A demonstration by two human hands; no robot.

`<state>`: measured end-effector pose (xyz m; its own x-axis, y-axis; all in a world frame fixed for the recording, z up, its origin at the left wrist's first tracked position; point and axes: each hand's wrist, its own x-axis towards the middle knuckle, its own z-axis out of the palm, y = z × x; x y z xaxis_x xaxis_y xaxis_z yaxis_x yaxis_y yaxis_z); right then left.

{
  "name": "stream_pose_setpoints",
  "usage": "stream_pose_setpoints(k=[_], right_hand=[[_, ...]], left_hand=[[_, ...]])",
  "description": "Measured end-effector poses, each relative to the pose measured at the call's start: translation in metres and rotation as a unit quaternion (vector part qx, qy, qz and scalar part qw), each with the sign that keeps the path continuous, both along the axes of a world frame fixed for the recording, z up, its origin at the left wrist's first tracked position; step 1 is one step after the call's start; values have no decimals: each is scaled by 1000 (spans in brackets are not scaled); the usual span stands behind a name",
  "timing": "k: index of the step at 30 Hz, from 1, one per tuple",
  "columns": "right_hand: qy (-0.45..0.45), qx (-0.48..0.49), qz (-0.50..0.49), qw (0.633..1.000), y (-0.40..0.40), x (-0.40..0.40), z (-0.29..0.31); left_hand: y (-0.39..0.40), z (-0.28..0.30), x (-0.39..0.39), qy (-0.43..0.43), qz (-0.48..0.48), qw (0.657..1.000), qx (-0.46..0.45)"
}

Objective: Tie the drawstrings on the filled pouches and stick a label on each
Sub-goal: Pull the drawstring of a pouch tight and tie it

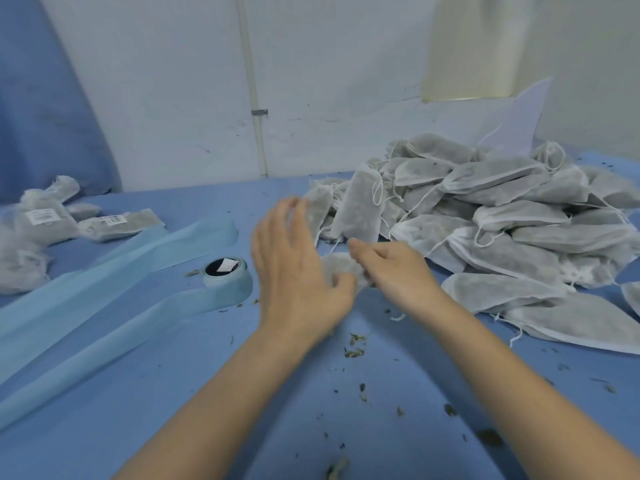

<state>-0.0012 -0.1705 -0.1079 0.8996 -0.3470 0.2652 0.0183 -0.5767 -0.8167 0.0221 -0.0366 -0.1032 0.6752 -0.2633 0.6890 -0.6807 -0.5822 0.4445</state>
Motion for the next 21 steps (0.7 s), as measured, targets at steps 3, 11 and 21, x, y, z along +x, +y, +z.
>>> stream_pose_setpoints(k=[3,11,21], right_hand=[[9,31,61,998,12,4,2],[-23,-56,25,998,21,9,-8],[-30,-33,-22,999,6,7,-16]], left_hand=[[2,0,-4,115,-143,983,20],[16,-6,18,83,-97,972,196],[15,-20,22,236,-171,951,102]])
